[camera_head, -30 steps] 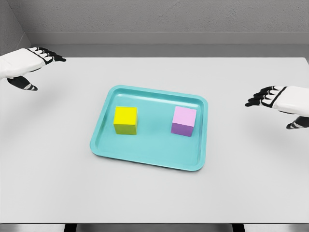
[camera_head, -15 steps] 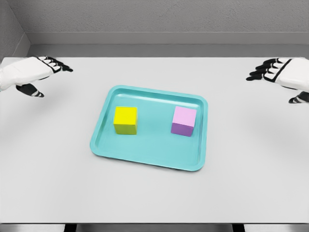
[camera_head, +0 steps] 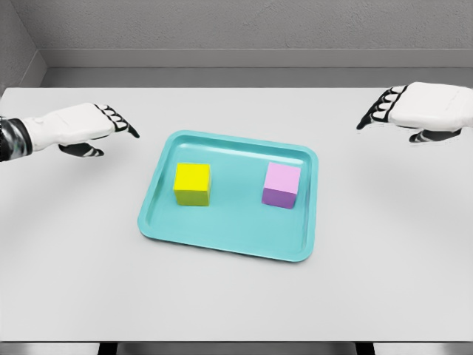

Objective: Push two cubes

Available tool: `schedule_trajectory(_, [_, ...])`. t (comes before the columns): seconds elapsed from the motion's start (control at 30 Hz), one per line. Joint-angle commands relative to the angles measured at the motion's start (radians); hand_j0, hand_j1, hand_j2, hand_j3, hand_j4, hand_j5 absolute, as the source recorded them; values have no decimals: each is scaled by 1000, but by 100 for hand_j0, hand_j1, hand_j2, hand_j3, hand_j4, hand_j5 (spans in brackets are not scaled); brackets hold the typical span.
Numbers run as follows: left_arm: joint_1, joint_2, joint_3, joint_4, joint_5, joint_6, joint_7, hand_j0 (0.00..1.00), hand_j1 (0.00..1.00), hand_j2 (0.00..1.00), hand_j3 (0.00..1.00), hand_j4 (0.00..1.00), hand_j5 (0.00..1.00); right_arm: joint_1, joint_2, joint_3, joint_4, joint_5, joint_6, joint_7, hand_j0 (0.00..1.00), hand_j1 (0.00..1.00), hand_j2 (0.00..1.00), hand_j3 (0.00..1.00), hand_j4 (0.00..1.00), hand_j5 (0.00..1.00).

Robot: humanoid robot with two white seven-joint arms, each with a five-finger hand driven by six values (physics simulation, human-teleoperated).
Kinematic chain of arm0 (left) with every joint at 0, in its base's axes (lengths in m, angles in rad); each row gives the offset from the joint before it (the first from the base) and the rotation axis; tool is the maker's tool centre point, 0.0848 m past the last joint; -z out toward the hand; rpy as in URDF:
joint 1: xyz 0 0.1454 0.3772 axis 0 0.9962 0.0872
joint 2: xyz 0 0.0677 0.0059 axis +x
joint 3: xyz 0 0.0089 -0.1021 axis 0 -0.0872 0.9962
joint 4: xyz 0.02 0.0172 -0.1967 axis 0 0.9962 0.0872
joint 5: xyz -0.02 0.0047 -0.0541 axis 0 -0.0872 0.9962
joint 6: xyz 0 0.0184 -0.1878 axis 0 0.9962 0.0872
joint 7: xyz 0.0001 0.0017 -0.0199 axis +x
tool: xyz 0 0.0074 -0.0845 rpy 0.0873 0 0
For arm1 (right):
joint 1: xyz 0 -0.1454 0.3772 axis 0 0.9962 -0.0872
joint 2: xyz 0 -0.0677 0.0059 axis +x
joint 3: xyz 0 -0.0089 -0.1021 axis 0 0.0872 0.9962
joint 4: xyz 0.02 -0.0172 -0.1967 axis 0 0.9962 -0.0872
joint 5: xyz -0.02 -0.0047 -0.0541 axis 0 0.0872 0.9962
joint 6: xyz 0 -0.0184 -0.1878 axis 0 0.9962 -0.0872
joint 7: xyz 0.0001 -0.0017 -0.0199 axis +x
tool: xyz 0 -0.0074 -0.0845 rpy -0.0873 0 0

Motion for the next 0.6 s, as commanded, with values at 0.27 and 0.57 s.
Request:
schedule_trajectory(0.27, [38,39,-14,-131,11,2,0,74,74,74,74,74,74,-20,110,230,132,56,2,0,64,64,64,64,64,64])
schedule_trajectory(0.57, [74,107,-8,-183,24,2,2,75,75,75,75,75,75,-8,149,226,127,65,2,0,64,64,64,64,64,64])
